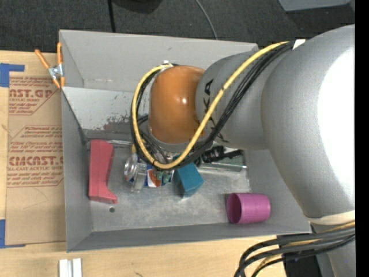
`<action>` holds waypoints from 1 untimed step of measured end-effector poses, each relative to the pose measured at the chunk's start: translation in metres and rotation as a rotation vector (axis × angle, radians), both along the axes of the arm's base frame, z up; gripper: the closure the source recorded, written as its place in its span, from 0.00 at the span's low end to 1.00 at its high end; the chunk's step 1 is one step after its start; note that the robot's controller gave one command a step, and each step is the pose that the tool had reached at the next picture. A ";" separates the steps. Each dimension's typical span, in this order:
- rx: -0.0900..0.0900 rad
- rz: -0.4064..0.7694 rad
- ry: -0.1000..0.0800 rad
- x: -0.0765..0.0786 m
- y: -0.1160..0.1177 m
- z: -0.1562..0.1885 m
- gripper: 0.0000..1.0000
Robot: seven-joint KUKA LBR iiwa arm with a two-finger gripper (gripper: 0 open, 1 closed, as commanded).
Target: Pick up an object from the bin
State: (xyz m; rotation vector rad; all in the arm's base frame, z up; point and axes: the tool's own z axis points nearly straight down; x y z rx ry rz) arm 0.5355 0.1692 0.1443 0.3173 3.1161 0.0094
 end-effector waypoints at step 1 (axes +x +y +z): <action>0.000 0.009 0.009 -0.008 -0.014 -0.030 1.00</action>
Offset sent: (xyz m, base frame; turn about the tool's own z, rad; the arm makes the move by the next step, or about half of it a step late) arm 0.0283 -0.0009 0.1014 -0.0090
